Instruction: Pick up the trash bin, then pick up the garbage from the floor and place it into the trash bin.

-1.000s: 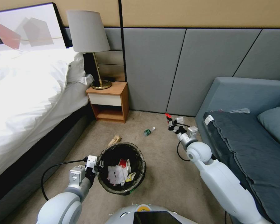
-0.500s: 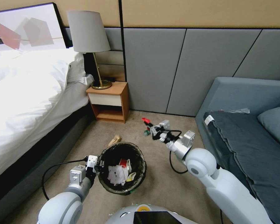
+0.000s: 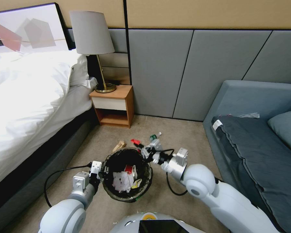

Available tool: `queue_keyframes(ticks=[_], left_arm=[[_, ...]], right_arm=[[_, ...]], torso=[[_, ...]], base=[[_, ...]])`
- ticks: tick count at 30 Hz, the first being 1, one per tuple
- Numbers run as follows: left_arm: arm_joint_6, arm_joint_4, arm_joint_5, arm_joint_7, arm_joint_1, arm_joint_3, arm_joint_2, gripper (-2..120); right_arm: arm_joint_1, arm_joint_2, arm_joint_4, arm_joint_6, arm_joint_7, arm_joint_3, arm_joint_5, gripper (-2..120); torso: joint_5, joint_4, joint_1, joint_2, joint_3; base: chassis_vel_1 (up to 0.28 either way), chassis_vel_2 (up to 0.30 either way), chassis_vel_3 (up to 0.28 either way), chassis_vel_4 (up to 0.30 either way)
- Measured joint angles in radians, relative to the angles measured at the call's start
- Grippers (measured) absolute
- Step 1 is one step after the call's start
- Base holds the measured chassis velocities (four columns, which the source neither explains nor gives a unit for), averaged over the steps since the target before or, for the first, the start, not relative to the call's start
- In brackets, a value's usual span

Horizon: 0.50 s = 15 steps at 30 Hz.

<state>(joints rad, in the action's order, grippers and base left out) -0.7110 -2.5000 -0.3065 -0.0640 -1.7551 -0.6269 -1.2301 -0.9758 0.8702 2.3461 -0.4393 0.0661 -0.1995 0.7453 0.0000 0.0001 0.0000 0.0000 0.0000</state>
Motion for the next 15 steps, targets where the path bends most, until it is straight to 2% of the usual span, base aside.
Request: queue_keyframes(ticks=[13,15], left_arm=[[0.000,0.000,0.000,0.000,0.007,0.005,-0.008,1],[0.000,0.000,0.000,0.000,0.009,0.006,-0.007,1]], right_arm=[[0.015,-0.002,-0.024,-0.001,0.003,-0.073,-0.026,0],[0.019,-0.003,-0.026,-0.008,0.001,-0.085,-0.038,7]], torso=[[0.0000,-0.0001,0.000,0.000,0.000],[0.0000,-0.0001,0.000,0.000,0.000]], base=[[0.000,0.000,0.000,0.000],[0.000,0.000,0.000,0.000]])
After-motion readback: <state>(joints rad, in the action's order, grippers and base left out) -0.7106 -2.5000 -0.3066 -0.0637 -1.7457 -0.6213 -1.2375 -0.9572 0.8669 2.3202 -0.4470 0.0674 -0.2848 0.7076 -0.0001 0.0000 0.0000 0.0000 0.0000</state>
